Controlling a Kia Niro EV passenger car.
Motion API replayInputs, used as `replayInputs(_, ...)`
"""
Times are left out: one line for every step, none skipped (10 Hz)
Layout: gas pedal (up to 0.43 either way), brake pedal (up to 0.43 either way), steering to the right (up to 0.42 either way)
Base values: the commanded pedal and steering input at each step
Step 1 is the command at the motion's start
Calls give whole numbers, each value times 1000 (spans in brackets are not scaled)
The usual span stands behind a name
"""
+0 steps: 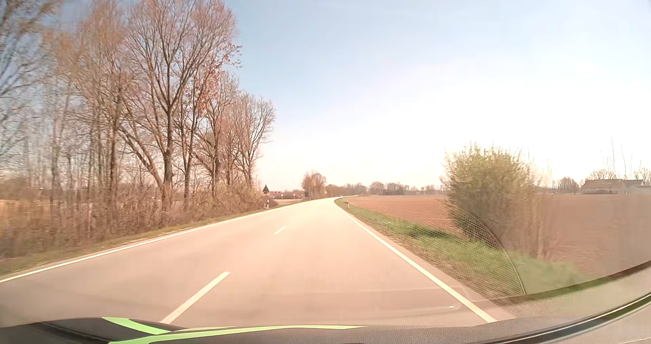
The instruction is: Follow the waypoints while adhering to traffic rules and regulations
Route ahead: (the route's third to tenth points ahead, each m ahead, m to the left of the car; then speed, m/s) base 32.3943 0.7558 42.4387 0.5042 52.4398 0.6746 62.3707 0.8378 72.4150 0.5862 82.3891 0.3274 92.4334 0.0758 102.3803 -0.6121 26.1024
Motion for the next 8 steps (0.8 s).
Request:
replayInputs(228, 0, 3)
replayInputs(228, 0, 2)
replayInputs(228, 0, 1)
replayInputs(228, 0, 0)
replayInputs(228, 0, 0)
replayInputs(228, 0, 0)
replayInputs(228, 0, 0)
replayInputs(228, 0, 0)
